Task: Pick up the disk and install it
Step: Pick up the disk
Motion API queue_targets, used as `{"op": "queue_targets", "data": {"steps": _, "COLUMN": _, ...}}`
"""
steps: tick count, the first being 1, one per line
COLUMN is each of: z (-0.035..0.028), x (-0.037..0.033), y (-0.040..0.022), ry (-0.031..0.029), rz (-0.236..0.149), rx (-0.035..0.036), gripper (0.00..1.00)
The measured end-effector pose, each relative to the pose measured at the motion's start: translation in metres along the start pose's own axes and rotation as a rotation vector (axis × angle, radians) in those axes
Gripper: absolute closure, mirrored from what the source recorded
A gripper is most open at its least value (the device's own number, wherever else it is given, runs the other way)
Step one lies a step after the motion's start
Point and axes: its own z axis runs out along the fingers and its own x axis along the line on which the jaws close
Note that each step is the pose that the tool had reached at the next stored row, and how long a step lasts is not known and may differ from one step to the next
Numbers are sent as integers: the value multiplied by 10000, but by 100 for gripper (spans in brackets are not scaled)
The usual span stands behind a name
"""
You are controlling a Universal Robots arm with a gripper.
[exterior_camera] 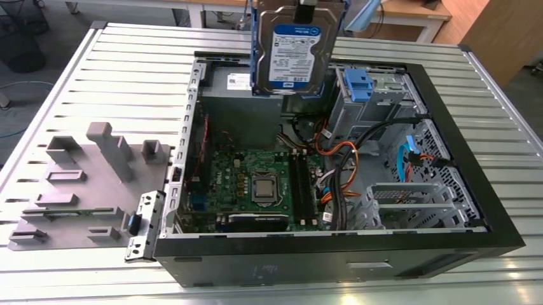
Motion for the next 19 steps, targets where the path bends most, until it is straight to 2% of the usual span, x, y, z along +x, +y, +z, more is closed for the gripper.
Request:
{"op": "queue_targets", "data": {"steps": 7, "z": -3, "x": 2, "y": -275, "ry": 0, "rz": 0, "rx": 0, "gripper": 65}}
{"op": "queue_targets", "data": {"steps": 11, "z": -4, "x": 3, "y": -408, "ry": 0, "rz": 0, "rx": 0, "gripper": 65}}
{"op": "queue_targets", "data": {"steps": 13, "z": -4, "x": 3, "y": -444, "ry": 0, "rz": -1, "rx": -1, "gripper": 65}}
{"op": "queue_targets", "data": {"steps": 19, "z": -4, "x": 3, "y": -449, "ry": 0, "rz": 0, "rx": 0, "gripper": 65}}
